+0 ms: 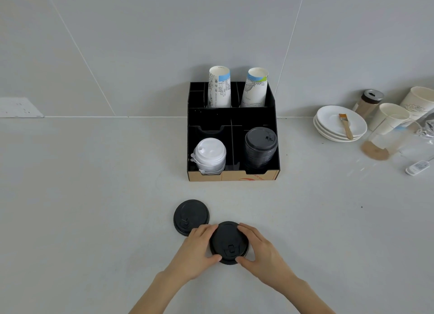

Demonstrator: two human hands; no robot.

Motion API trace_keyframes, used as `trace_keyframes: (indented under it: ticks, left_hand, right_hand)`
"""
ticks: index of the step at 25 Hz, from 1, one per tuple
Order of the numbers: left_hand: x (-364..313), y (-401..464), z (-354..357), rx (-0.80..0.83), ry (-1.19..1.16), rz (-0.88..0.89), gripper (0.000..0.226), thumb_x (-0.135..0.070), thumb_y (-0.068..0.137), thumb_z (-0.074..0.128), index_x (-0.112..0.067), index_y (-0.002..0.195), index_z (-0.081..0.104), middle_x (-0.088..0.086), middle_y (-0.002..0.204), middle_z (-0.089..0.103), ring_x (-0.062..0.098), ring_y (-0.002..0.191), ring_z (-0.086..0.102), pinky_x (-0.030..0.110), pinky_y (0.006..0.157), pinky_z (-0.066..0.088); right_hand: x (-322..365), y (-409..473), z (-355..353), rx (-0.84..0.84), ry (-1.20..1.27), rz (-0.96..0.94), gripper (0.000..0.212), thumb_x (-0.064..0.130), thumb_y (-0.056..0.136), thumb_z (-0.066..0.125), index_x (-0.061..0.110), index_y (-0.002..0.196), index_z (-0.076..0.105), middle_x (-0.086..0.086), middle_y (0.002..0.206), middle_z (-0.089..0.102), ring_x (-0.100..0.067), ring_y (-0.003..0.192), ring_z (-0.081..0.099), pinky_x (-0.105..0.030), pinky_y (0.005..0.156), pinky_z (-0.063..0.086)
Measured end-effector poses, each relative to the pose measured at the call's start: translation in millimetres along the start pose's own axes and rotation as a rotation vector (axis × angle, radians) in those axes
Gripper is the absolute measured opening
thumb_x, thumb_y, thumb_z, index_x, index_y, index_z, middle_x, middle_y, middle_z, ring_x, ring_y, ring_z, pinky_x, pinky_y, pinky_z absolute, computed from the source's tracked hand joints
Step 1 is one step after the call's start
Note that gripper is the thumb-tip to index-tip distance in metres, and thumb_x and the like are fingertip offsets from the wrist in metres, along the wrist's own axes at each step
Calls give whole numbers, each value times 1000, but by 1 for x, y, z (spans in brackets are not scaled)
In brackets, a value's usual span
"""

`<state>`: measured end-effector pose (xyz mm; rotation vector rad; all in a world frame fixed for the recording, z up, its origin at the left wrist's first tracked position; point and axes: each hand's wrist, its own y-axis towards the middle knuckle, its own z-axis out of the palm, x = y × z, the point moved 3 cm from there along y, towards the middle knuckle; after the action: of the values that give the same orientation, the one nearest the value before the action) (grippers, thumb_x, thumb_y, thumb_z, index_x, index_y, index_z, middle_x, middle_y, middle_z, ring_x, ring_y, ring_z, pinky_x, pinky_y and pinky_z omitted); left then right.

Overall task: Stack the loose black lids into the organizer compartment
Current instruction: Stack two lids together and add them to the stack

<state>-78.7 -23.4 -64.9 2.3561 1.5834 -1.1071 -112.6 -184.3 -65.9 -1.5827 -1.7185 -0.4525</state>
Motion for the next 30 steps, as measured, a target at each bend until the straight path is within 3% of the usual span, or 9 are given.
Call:
trace_keyframes:
  ticks: [4,7,16,24,30]
  left_hand:
    - [-6,5,-7,23,-83,9,72,-30,80,62,-25,139,20,-1,137,32,13,127,33,21,106,29]
    - [-15,11,-18,7,-108,37,73,-32,79,64,-26,138,21,-2,133,32,13,125,34,20,104,28]
    - [-51,39,-57,-87,-67,217,73,-32,79,65,-24,138,23,-9,146,26,9,133,23,15,103,18]
    - [-77,73,-81,-336,-81,199,69,-38,77,66,-20,134,31,-6,141,35,13,129,32,19,100,24]
    - [-102,101,-92,-409,-6,158,69,-42,78,63,-17,134,31,-3,141,36,18,126,33,28,101,33]
  right_hand:
    - [2,3,-19,19,19,-65,60,22,82,59,23,134,30,19,134,30,-3,129,31,1,98,19]
    - [4,8,-36,29,40,-86,61,21,82,60,24,134,29,18,132,34,1,122,34,11,88,18]
    - [16,33,-90,-15,25,-184,62,19,79,63,30,132,32,10,137,43,-5,123,42,-1,97,28]
    - [24,52,-118,-271,13,-199,57,21,81,64,20,132,36,16,132,36,-4,122,39,10,91,20]
    - [23,68,-138,-414,21,-161,53,17,80,65,11,128,42,0,135,45,-4,118,40,11,89,19]
